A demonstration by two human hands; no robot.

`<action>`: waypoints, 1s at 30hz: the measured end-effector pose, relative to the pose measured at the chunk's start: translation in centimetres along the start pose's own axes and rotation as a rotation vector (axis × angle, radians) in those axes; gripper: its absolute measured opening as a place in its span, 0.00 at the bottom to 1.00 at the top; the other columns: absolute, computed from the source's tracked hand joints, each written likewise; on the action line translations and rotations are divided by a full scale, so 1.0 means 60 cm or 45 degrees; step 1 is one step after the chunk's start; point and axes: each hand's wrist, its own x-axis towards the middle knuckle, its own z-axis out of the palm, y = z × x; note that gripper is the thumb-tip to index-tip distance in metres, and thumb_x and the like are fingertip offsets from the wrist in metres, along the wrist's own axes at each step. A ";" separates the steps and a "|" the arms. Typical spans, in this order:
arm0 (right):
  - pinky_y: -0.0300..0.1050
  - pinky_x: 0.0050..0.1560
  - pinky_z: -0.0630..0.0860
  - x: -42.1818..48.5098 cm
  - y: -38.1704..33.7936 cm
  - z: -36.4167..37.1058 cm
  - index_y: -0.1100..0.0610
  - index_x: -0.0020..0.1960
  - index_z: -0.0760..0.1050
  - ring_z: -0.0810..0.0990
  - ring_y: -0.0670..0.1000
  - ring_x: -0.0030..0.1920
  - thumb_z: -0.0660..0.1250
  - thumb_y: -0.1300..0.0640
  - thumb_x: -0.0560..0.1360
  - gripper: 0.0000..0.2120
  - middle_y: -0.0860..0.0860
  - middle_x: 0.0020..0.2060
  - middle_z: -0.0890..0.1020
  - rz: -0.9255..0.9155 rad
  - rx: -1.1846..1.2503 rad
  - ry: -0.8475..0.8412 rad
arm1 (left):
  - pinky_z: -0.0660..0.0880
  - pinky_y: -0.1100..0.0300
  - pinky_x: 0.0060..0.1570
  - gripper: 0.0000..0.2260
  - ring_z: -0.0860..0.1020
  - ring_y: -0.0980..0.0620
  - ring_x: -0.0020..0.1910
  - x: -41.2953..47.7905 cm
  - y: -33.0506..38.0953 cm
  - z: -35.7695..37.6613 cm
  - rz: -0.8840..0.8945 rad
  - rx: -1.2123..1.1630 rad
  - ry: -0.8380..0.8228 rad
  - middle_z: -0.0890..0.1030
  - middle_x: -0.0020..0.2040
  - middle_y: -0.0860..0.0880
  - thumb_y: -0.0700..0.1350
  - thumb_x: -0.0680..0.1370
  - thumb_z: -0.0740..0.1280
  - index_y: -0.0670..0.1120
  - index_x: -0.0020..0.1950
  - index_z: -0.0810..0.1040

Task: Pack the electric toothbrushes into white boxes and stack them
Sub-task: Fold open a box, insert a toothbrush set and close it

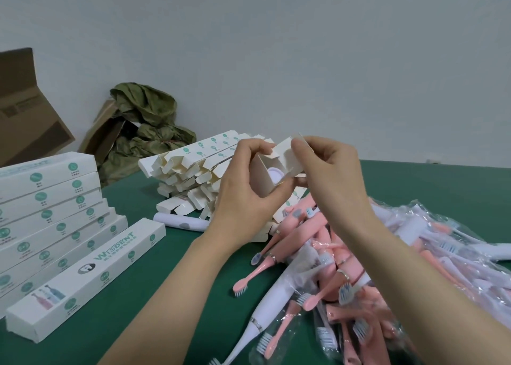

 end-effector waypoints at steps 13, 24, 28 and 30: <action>0.35 0.53 0.72 -0.022 0.010 0.028 0.43 0.58 0.78 0.78 0.35 0.50 0.58 0.58 0.80 0.15 0.36 0.48 0.82 0.019 0.190 -0.083 | 0.69 0.63 0.59 0.29 0.68 0.58 0.63 0.006 0.003 -0.012 -0.176 0.113 -0.215 0.68 0.61 0.56 0.55 0.59 0.71 0.60 0.58 0.66; 0.28 0.34 0.67 -0.020 0.038 0.020 0.46 0.64 0.75 0.71 0.38 0.30 0.57 0.61 0.79 0.18 0.41 0.32 0.77 -0.066 -0.024 0.063 | 0.69 0.75 0.42 0.22 0.73 0.64 0.48 -0.002 -0.034 0.007 -0.267 0.213 0.074 0.75 0.52 0.51 0.45 0.61 0.78 0.59 0.49 0.73; 0.27 0.35 0.69 -0.014 0.038 0.017 0.39 0.54 0.76 0.74 0.36 0.34 0.56 0.62 0.79 0.19 0.34 0.33 0.80 -0.010 0.080 0.106 | 0.69 0.74 0.43 0.23 0.73 0.64 0.46 -0.003 -0.034 0.014 -0.254 0.239 0.088 0.74 0.51 0.50 0.44 0.61 0.79 0.61 0.47 0.73; 0.26 0.37 0.70 -0.013 0.041 0.017 0.42 0.56 0.78 0.75 0.33 0.37 0.56 0.62 0.79 0.19 0.29 0.35 0.80 0.020 0.104 0.103 | 0.69 0.73 0.42 0.23 0.72 0.64 0.45 -0.004 -0.033 0.014 -0.263 0.233 0.088 0.74 0.51 0.50 0.44 0.61 0.79 0.61 0.47 0.73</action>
